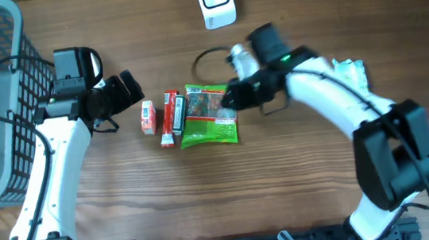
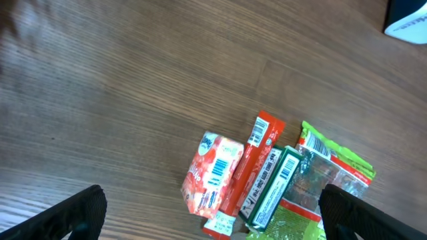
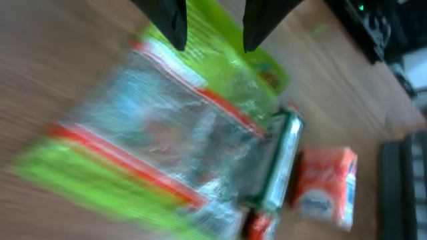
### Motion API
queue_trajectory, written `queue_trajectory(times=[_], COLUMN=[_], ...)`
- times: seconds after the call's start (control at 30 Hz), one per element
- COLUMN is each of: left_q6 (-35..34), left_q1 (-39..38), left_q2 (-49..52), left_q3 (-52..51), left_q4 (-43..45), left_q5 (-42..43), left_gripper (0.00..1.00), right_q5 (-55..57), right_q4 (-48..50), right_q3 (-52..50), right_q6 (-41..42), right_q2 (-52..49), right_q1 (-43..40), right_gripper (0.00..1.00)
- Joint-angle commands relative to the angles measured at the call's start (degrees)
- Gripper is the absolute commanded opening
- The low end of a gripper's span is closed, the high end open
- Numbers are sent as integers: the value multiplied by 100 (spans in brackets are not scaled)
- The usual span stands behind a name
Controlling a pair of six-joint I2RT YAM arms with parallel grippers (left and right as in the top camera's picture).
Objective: Scan the item barcode
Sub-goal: 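Move the right gripper to the green snack bag and grasp it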
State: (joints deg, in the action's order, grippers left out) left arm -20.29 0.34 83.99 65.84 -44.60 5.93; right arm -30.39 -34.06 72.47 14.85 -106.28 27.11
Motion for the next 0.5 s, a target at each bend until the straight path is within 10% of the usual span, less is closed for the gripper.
queue_trajectory(times=[0.0,0.17,0.47], left_q6=[-11,-11,-11], left_q1=[20,20,20], left_q2=[-72,-72,-72], left_q3=[-37,-37,-37], left_q4=[17,17,15], left_q5=[46,46,46], left_gripper=[100,100,100], right_q5=[1471,3624,3484], right_q4=[448,1095,1178], right_q3=[-70,-70,-81], right_q6=[1113,2297,3331], right_q2=[-20,-22,-68], right_q1=[1080,2332,2509], right_gripper=[13,4,4])
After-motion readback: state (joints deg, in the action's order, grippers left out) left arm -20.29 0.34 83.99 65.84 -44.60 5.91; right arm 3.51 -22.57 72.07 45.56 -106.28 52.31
